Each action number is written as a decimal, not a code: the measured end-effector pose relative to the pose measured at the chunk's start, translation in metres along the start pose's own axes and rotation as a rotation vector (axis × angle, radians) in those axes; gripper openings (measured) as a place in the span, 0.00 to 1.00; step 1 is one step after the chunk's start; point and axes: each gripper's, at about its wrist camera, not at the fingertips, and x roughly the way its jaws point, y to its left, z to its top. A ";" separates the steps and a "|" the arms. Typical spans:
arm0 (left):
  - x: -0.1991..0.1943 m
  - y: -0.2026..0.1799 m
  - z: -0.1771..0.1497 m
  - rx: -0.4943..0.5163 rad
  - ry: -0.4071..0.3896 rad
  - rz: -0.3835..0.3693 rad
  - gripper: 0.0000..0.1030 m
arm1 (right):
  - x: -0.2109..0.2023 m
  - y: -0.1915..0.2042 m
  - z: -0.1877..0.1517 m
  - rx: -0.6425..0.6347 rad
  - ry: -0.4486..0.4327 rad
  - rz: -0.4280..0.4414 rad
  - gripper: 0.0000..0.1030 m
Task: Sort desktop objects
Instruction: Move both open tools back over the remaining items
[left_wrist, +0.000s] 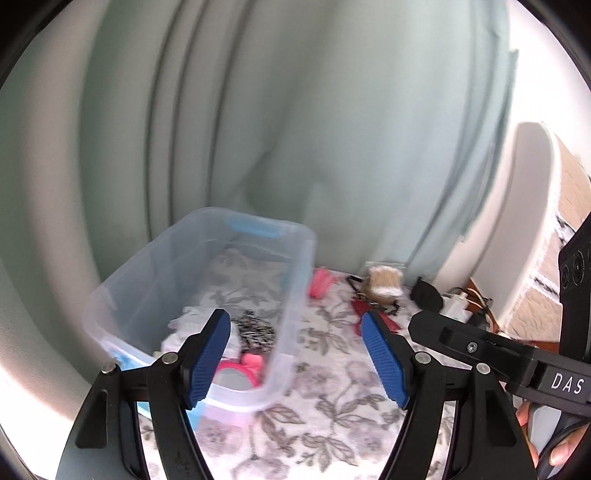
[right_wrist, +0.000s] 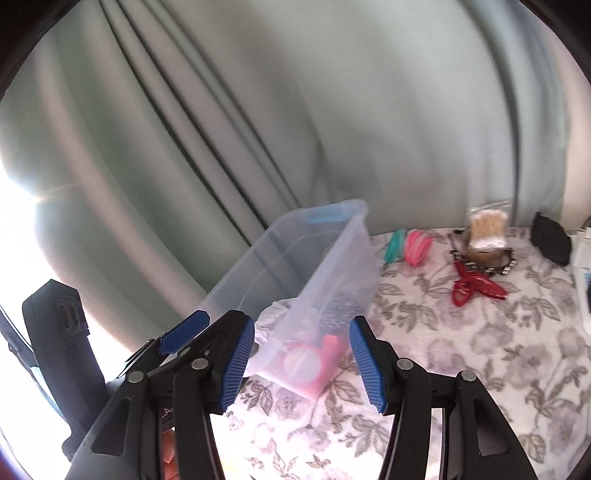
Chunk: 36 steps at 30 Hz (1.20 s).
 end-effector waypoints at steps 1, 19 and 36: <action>-0.002 -0.008 0.000 0.013 0.000 -0.008 0.72 | -0.007 -0.004 -0.001 0.008 -0.012 -0.006 0.56; 0.007 -0.079 -0.027 0.137 0.091 -0.094 0.72 | -0.073 -0.107 -0.021 0.223 -0.111 -0.161 0.57; 0.103 -0.104 -0.039 0.179 0.232 -0.120 0.72 | -0.041 -0.164 -0.001 0.287 -0.051 -0.244 0.57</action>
